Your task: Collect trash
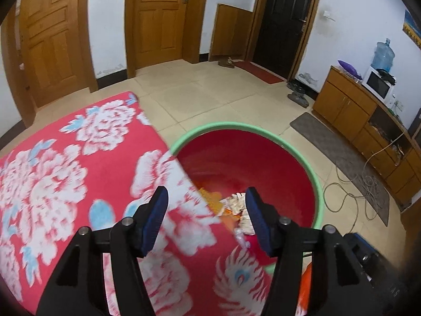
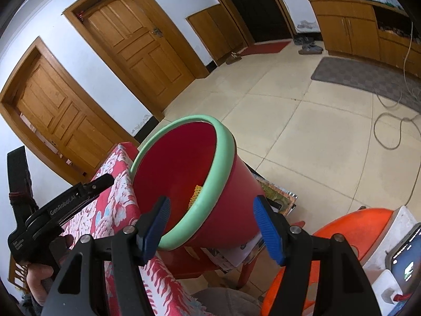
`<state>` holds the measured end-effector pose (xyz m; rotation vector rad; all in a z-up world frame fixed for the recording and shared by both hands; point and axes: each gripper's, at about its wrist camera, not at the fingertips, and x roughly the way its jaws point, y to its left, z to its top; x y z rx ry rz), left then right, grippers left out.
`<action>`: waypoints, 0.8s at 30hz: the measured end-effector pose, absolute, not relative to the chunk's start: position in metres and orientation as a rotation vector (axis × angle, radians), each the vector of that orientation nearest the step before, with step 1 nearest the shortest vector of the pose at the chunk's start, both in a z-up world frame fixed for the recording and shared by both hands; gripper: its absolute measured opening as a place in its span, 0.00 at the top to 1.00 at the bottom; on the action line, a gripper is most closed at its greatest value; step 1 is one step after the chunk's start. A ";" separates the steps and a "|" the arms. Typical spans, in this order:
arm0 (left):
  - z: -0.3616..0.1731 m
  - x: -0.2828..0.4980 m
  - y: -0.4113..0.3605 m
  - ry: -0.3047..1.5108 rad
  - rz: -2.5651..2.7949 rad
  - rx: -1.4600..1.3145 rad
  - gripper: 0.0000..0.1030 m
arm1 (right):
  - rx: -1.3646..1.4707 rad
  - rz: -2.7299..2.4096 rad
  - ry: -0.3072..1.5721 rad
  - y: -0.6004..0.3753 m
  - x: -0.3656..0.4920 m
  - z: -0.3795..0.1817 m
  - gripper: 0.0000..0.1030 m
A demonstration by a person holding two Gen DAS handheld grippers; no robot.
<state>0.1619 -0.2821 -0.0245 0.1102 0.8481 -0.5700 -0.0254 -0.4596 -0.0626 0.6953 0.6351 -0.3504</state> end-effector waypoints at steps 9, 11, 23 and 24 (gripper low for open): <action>-0.006 0.128 -0.221 0.827 -0.472 0.088 0.40 | 0.591 -0.270 0.616 -0.425 -0.032 -0.033 0.29; 0.000 0.118 -0.203 0.815 -0.437 0.080 0.38 | 0.573 -0.239 0.612 -0.414 -0.035 -0.027 0.27; 0.030 0.055 -0.104 0.753 -0.233 0.011 0.26 | 0.460 -0.104 0.600 -0.342 -0.055 0.001 0.17; 0.032 0.050 -0.098 0.747 -0.218 0.005 0.23 | 0.451 -0.098 0.601 -0.336 -0.056 0.002 0.17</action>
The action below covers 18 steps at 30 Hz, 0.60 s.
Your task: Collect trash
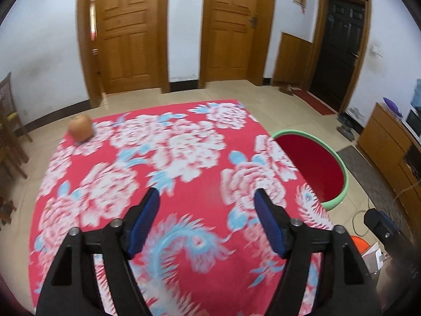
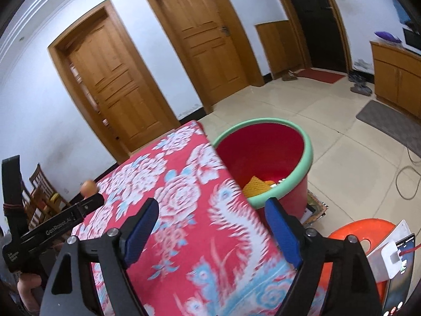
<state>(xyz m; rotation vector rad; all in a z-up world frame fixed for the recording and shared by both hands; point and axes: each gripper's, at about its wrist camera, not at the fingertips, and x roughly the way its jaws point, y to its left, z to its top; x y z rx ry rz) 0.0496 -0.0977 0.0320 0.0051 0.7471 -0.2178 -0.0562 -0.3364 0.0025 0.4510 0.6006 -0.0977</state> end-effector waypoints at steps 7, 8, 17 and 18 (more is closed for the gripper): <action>0.044 0.017 -0.063 0.699 -0.147 -0.018 0.17 | 0.377 -0.035 0.581 -0.299 -0.070 0.014 0.04; 0.046 0.012 -0.058 0.691 -0.136 -0.024 0.16 | 0.366 -0.025 0.580 -0.294 -0.071 0.016 0.04; 0.054 -0.014 -0.030 0.657 -0.057 -0.055 0.16 | 0.331 0.016 0.560 -0.271 -0.083 0.028 0.04; 0.054 -0.016 -0.028 0.655 -0.051 -0.057 0.16 | 0.328 0.020 0.557 -0.269 -0.084 0.029 0.04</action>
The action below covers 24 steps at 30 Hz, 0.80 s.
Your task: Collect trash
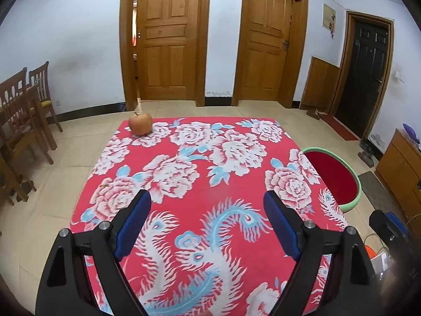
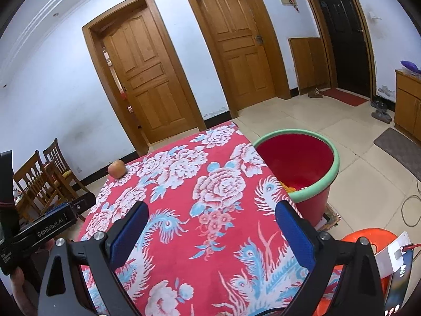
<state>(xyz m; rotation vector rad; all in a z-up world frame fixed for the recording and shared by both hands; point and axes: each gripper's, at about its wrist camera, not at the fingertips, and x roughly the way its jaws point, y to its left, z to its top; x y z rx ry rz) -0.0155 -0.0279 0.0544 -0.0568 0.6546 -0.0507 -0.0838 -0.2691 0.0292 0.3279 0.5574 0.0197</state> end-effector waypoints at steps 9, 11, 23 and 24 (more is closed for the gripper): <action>0.056 -0.022 -0.014 0.638 -0.021 -0.084 0.16 | 0.311 0.045 0.550 -0.257 -0.087 0.034 0.04; 0.057 -0.023 -0.013 0.637 -0.025 -0.087 0.16 | 0.310 0.047 0.553 -0.255 -0.087 0.033 0.04; 0.058 -0.024 -0.009 0.634 -0.014 -0.092 0.16 | 0.305 0.051 0.556 -0.252 -0.088 0.031 0.04; 0.058 -0.024 -0.009 0.634 -0.014 -0.093 0.16 | 0.304 0.052 0.556 -0.251 -0.089 0.030 0.04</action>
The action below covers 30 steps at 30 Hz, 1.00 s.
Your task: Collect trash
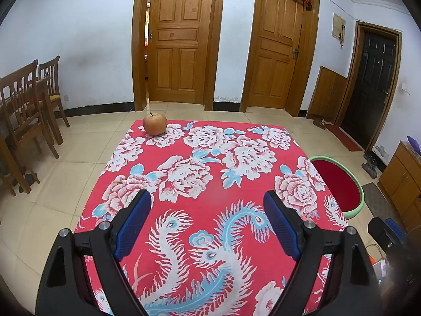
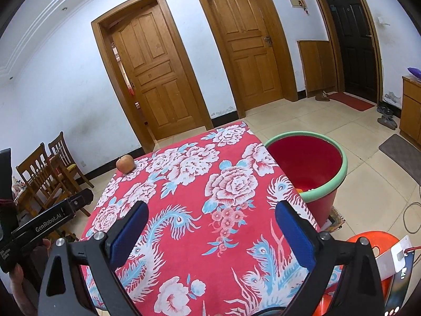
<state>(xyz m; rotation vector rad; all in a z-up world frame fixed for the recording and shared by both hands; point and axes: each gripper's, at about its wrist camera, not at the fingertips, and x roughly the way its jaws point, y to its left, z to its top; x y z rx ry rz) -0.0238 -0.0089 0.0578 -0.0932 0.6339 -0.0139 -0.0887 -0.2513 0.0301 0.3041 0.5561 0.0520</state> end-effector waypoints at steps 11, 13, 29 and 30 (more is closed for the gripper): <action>0.057 -0.025 -0.007 0.634 -0.014 -0.096 0.16 | 0.303 0.052 0.557 -0.250 -0.088 0.030 0.04; 0.057 -0.024 -0.007 0.635 -0.013 -0.096 0.16 | 0.303 0.052 0.557 -0.250 -0.088 0.030 0.04; 0.057 -0.024 -0.006 0.635 -0.013 -0.097 0.16 | 0.302 0.052 0.558 -0.249 -0.088 0.030 0.04; 0.057 -0.024 -0.006 0.636 -0.013 -0.097 0.16 | 0.302 0.052 0.558 -0.249 -0.088 0.030 0.04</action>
